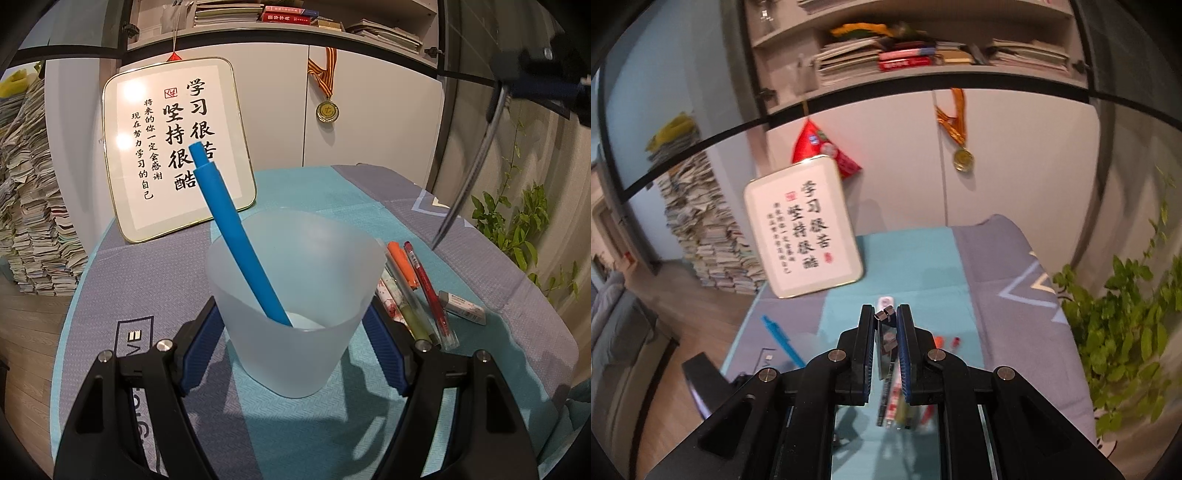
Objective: Organize stationery
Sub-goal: 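Lower the right gripper onto the black pen and grasp it, then carry the black pen to the cup and release it inside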
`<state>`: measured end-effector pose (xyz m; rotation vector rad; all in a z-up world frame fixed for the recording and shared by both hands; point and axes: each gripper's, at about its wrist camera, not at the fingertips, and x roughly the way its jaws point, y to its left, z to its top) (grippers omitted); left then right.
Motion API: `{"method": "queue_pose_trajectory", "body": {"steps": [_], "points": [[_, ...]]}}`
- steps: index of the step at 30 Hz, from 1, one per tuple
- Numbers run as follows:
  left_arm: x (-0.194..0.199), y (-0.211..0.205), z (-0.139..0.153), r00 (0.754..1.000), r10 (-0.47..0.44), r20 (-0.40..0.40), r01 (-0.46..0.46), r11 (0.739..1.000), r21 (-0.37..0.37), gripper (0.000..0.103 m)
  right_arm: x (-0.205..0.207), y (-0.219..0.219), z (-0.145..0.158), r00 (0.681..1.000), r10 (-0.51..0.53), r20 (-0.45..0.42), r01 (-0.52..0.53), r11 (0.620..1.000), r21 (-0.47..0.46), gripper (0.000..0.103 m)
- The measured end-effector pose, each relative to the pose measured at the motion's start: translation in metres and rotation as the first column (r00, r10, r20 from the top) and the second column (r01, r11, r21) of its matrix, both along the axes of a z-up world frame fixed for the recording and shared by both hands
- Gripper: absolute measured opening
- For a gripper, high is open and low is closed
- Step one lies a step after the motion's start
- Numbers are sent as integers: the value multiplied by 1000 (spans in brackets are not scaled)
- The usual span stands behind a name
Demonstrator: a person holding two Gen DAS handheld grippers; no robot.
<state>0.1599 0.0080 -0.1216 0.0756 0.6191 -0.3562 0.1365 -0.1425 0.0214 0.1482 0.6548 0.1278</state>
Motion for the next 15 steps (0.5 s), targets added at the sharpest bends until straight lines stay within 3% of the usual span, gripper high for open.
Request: {"method": "queue_pose_trajectory", "body": {"steps": [9, 15], "points": [[0, 0, 0, 1000, 0, 0, 0, 1000, 0, 75, -2, 28, 17, 997, 76, 34, -76, 997, -3, 13], [0, 0, 0, 1000, 0, 0, 0, 1000, -1, 75, 4, 45, 13, 992, 124, 12, -124, 992, 6, 13]]}}
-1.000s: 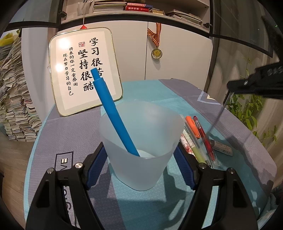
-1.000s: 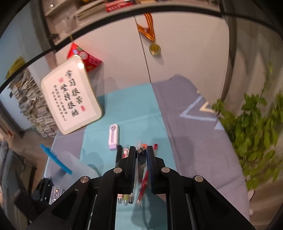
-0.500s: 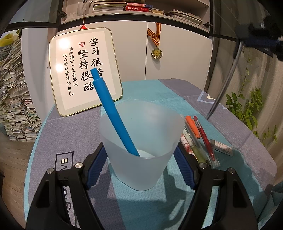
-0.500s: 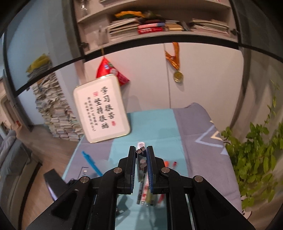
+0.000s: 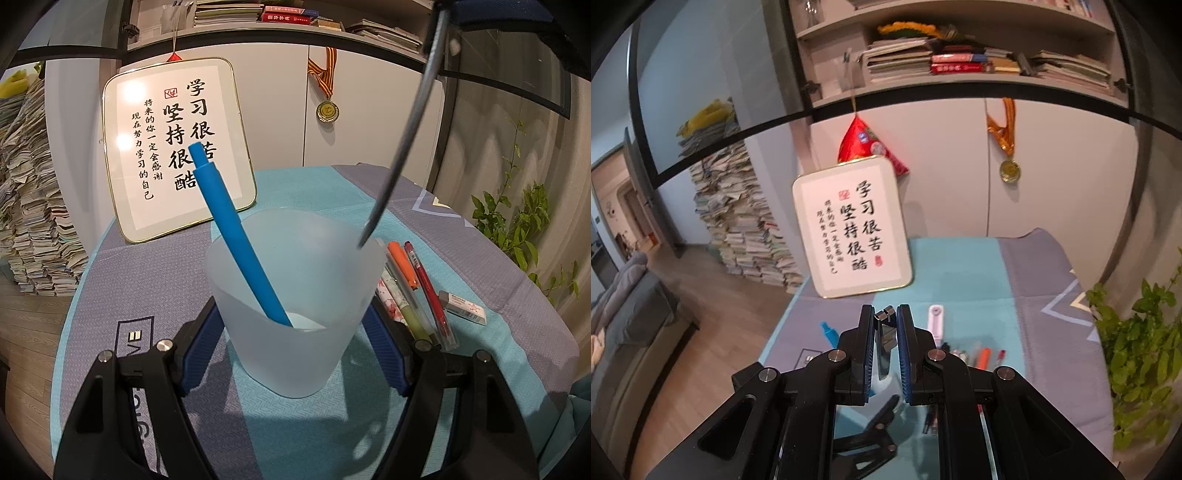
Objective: Organize stationery
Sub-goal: 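Carry the black pen to the cup and release it inside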
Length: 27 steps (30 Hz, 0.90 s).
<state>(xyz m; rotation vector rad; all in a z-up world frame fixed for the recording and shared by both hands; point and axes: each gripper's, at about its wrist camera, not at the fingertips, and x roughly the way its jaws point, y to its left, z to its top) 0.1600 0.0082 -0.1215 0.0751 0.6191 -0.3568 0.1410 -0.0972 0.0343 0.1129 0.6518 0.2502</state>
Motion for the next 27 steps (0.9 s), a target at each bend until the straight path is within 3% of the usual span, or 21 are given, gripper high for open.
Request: {"method": "queue_pose_trajectory", "body": {"steps": [27], "points": [[0, 0, 0, 1000, 0, 0, 0, 1000, 0, 75, 20, 9, -45, 992, 25, -123, -28, 999, -27, 13]]}}
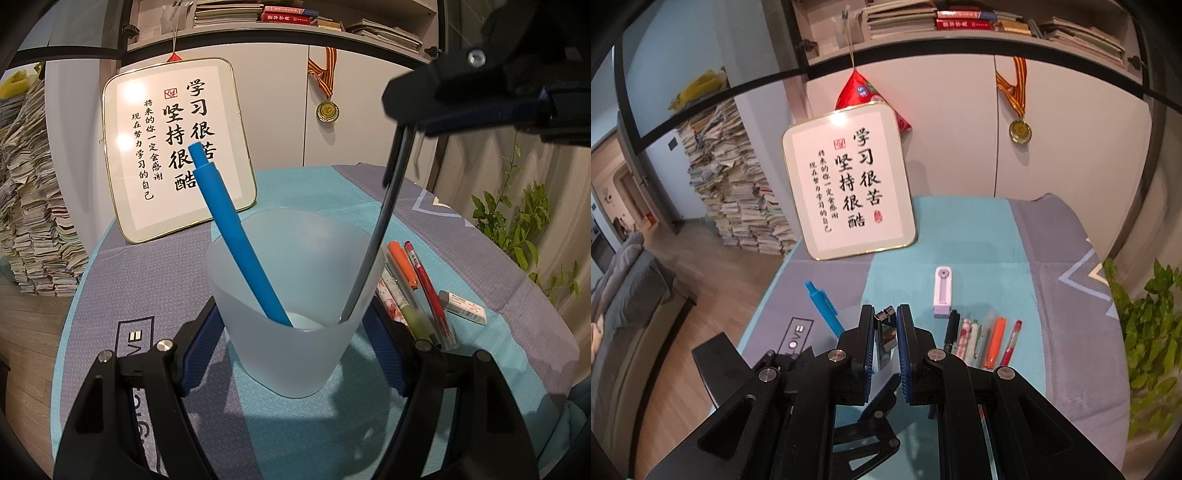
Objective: Organize stationery
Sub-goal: 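Carry the black pen to the cup and release it inside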
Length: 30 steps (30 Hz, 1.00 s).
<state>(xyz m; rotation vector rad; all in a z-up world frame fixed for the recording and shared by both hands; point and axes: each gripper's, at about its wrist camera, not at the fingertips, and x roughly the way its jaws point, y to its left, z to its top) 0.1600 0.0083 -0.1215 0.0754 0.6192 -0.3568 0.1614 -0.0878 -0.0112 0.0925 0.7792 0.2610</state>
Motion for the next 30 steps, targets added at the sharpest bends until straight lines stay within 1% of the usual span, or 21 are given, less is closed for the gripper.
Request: {"method": "queue_pose_trajectory", "body": {"steps": [12, 18, 22, 27, 30], "points": [[0, 0, 0, 1000, 0, 0, 0, 1000, 0, 75, 6, 3, -11, 999, 9, -31, -9, 1000, 0, 13], [0, 0, 0, 1000, 0, 0, 0, 1000, 1, 75, 9, 1, -14, 999, 6, -45, -5, 1000, 15, 13], [0, 0, 0, 1000, 0, 0, 0, 1000, 1, 76, 11, 1, -16, 998, 23, -57, -20, 999, 46, 13], [-1, 1, 1, 1000, -1, 0, 1, 1000, 0, 76, 7, 3, -13, 998, 49, -41, -46, 997, 58, 13], [-2, 2, 2, 1000, 0, -1, 0, 1000, -1, 76, 4, -2, -10, 999, 38, -30, -35, 997, 70, 13]]}}
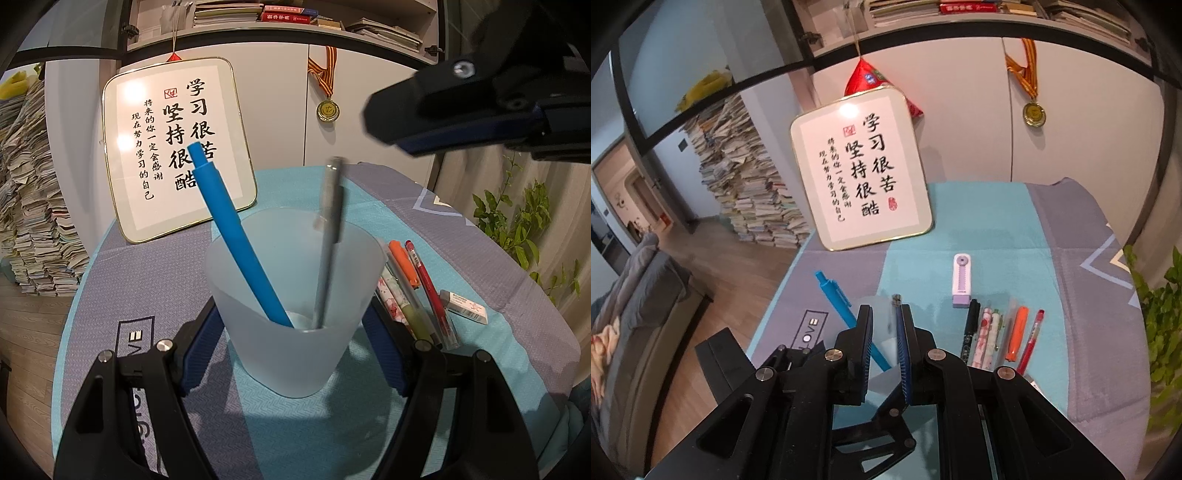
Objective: Organize stationery
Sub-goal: 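Carry the black pen to the cup and release it inside, then lower the right gripper onto the red gel pen and lift it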
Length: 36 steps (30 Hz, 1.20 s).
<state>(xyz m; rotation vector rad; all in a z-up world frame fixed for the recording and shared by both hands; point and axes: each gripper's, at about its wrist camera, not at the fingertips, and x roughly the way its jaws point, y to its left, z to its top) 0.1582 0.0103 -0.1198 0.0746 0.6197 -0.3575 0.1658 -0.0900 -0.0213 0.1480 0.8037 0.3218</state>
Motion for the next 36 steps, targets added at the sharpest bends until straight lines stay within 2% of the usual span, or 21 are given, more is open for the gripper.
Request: {"method": "queue_pose_trajectory", "body": {"steps": [5, 9, 15, 20, 31, 34, 36], "points": [[0, 0, 0, 1000, 0, -1, 0, 1000, 0, 76, -1, -23, 2, 998, -61, 0, 61, 998, 13, 13], [0, 0, 0, 1000, -1, -1, 1, 1000, 1, 75, 2, -51, -7, 988, -151, -33, 151, 989, 0, 13], [0, 1, 0, 1000, -1, -1, 1, 1000, 0, 75, 19, -102, -44, 940, -304, -152, 303, 952, -32, 13], [0, 0, 0, 1000, -1, -2, 1, 1000, 1, 75, 35, -116, -71, 912, -336, -234, 334, 941, -51, 13], [0, 2, 0, 1000, -1, -2, 1, 1000, 4, 75, 68, -122, -101, 884, -341, -320, 346, 937, -42, 14], [0, 3, 1, 1000, -1, -2, 1, 1000, 4, 75, 78, -123, -107, 875, -352, -331, 358, 933, -44, 18], [-1, 3, 1, 1000, -1, -1, 1, 1000, 5, 75, 84, -124, -111, 870, -355, -341, 366, 930, -37, 26]]}}
